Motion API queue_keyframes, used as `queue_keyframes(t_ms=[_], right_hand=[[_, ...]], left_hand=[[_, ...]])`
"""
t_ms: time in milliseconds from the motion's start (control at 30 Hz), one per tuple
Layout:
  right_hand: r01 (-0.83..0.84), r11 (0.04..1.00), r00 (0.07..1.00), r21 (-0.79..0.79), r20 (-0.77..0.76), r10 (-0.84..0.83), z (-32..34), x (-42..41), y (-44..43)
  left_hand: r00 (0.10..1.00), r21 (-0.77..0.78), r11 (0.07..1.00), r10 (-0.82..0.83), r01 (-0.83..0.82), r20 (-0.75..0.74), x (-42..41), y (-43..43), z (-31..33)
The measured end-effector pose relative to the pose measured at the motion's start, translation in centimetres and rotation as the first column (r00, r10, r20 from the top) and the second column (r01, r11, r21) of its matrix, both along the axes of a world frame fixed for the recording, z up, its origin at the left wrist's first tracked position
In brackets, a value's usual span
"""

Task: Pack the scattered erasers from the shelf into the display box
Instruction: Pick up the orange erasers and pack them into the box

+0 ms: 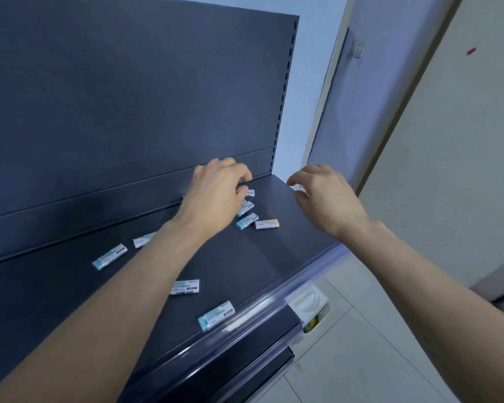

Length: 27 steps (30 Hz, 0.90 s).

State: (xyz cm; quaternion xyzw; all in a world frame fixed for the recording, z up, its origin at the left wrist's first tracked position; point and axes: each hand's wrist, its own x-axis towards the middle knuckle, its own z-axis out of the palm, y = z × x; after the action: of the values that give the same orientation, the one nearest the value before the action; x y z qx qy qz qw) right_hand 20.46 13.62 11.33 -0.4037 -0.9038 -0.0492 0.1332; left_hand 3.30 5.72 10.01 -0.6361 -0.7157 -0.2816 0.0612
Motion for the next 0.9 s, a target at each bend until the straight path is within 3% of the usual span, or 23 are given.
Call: queue_keyframes(t_ms=[433,733,900], right_hand=[[-0.010,0.899,0.904,-0.438,0.381,0.195,-7.0,-6.0,8.3],[-0.098,0.858,0.860,-0.505,0.390,0.328,-8.9,-7.5,10.8],[-0.108,0.781,0.864,-0.615,0.330,0.380,-8.5,-7.0,12.9]], left_hand=[[0.996,-0.150,0.985,0.091,-0.086,0.025,-6.3,6.3,-4.3],[0.984,-0.286,0.944,0.176,-0.165,0.015,-6.9,8.4,-6.9],[0.986,-0.350,0.923,0.168,-0.160,-0.006,-6.2,10.5,-7.4]])
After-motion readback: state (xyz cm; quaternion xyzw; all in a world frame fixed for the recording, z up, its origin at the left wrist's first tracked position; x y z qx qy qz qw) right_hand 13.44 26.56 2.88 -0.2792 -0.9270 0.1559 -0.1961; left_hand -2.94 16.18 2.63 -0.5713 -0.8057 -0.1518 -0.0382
